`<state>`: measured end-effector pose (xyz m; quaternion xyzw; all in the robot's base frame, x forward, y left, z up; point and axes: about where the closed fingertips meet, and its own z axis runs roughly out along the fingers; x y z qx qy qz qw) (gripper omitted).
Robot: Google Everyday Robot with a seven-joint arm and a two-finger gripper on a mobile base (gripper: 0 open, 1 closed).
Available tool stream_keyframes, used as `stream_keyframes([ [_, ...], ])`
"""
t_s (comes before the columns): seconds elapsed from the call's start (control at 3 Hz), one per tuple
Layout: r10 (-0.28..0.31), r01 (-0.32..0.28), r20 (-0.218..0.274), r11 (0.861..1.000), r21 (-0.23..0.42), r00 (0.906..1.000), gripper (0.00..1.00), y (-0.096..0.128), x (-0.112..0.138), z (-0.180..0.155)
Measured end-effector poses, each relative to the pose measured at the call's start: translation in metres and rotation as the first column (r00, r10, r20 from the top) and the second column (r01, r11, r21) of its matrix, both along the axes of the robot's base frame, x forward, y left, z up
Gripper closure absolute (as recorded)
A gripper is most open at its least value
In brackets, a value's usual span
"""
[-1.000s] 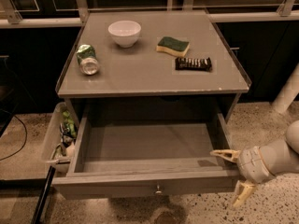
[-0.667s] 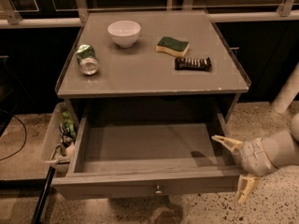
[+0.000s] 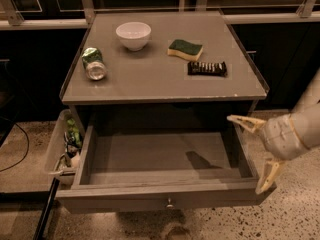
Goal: Open top drawer
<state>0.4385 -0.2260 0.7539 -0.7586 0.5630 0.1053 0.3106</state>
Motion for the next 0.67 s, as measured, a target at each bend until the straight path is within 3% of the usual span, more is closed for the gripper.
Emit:
stream_keyframes([
  [0.33, 0.037, -0.036, 0.07, 0.999, -0.016, 0.9968, 0.0, 0.002, 0.029, 0.066],
  [0.67, 0.045, -0.043, 0.119, 0.999, -0.019, 0.9919, 0.0, 0.002, 0.044, 0.096],
])
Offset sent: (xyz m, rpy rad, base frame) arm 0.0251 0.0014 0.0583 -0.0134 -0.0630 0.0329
